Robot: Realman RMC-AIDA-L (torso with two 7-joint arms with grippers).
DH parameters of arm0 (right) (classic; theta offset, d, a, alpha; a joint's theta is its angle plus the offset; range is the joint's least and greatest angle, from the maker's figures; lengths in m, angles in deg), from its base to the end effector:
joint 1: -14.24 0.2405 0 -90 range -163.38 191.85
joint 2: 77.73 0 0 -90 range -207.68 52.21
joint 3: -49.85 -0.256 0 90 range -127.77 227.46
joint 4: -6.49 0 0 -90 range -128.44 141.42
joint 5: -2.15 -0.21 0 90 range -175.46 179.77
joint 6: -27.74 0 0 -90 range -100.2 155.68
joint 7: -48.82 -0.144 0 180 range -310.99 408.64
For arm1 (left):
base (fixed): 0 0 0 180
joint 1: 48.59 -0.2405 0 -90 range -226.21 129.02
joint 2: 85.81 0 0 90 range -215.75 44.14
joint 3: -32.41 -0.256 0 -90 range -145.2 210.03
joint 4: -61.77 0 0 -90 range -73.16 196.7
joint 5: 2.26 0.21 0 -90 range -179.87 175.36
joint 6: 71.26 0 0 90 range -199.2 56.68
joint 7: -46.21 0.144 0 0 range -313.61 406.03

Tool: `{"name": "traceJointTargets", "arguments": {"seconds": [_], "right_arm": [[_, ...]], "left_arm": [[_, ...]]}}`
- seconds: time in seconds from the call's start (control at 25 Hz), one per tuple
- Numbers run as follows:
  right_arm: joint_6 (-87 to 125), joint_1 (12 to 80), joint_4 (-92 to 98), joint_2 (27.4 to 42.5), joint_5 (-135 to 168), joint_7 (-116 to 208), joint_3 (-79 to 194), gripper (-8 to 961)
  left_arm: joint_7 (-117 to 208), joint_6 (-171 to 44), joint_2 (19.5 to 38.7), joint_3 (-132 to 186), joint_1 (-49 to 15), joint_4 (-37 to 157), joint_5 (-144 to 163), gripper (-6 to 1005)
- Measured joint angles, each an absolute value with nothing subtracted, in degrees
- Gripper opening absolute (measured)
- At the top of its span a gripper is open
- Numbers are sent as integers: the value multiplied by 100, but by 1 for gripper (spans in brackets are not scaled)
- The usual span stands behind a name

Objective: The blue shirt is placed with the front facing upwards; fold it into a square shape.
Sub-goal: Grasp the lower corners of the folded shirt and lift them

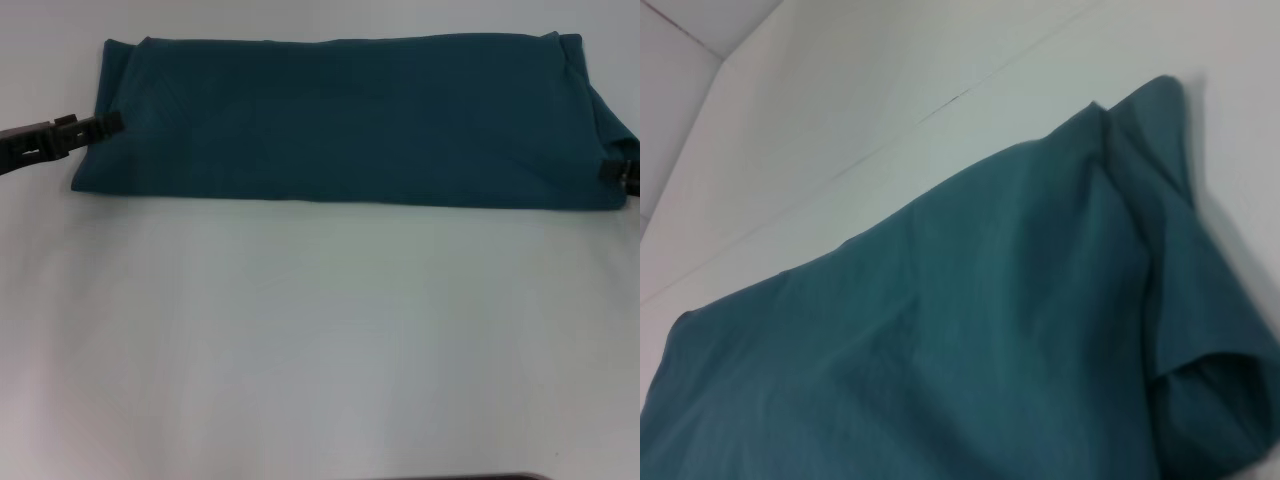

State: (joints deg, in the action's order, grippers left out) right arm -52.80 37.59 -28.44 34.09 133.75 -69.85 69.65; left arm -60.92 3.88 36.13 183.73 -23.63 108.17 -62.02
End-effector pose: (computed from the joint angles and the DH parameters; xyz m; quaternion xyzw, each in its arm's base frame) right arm 0.3862 0.2964 0.0700 -0.7098 0.6327 0.2094 0.2281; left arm -0.3233 0.3359 0.0363 -0.7931 -0.4867 -0.2463 0.2710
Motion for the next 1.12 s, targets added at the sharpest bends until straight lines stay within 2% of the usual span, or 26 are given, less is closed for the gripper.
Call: {"name": "traceJointTargets", "arguments": {"seconds": [0.36,0.8,0.92,1.12], "right_arm": [[-5189,3811,-2832,3497,13369,-6945,6950,735],[-5041,3848,-2831,3494,13337,-6850,6971,508],[-5038,3851,-2831,3494,13337,-6843,6970,261],[-5038,3850,-2831,3493,13337,-6842,6963,37]], "left_arm": [[-6090,386,3608,18386,-2354,10817,-6202,842],[-6075,371,3610,18398,-2381,10817,-6196,842],[-6075,371,3610,18402,-2415,10818,-6197,842],[-6084,378,3604,18403,-2451,10818,-6187,842]]}}
